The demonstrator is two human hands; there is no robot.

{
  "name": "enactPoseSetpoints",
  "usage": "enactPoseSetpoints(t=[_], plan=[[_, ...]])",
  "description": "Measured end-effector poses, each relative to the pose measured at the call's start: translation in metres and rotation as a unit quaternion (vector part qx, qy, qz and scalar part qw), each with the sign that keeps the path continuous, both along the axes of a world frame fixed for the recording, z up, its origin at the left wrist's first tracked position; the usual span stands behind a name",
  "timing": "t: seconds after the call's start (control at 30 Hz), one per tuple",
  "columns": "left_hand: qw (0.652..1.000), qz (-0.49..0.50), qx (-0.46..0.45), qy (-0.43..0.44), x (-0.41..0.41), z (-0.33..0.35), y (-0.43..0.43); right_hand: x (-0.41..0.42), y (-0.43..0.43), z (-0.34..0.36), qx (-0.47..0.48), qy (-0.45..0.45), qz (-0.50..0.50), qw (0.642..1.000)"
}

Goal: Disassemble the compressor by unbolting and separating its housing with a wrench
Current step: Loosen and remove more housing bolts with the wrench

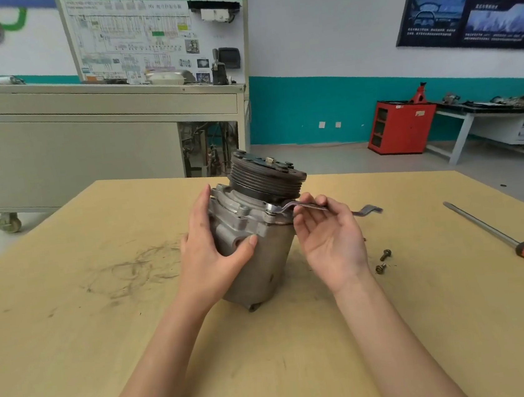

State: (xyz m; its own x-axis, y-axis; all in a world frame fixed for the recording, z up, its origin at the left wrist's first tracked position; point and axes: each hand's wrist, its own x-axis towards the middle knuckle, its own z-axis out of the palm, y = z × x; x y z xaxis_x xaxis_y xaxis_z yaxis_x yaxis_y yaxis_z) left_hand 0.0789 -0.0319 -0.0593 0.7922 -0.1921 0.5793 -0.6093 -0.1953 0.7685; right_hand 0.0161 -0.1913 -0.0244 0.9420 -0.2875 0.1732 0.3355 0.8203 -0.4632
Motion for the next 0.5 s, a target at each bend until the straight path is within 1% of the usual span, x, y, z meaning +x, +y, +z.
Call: enactPoseSetpoints(t=[0.07, 0.13, 0.2, 0.23, 0.27, 0.33, 0.43, 0.47, 0.5], plan=[[1.0, -0.001, 0.001, 0.003, 0.0, 0.0, 0.001, 0.0, -0.003, 0.003, -0.008, -0.009, 0.002, 1.0], [1.0, 0.0, 0.003, 0.005, 0.0, -0.001, 0.001, -0.004, -0.006, 0.006, -0.059, -0.037, -0.031, 0.997], [1.0, 0.002, 0.004, 0.006, 0.0, -0.001, 0.001, -0.009, -0.01, 0.011, -0.166, -0.062, -0.111, 0.978], [1.0, 0.003, 0.005, 0.005, 0.0, -0.001, 0.001, -0.012, -0.011, 0.015, -0.245, -0.067, -0.169, 0.952], [1.0, 0.004, 0.007, 0.004, 0.0, -0.001, 0.001, -0.015, -0.01, 0.019, -0.332, -0.068, -0.233, 0.912], [1.0, 0.005, 0.005, 0.003, 0.0, 0.0, 0.001, -0.019, -0.004, 0.03, -0.477, -0.072, -0.345, 0.805], [1.0, 0.01, 0.0, -0.003, 0.0, 0.0, 0.0, -0.02, 0.012, 0.043, -0.601, -0.113, -0.463, 0.642], [1.0, 0.012, 0.0, -0.005, 0.0, -0.001, 0.0, -0.019, 0.018, 0.044, -0.628, -0.128, -0.489, 0.592], [1.0, 0.013, 0.0, -0.006, 0.0, -0.001, 0.0, -0.017, 0.024, 0.045, -0.648, -0.138, -0.508, 0.551]])
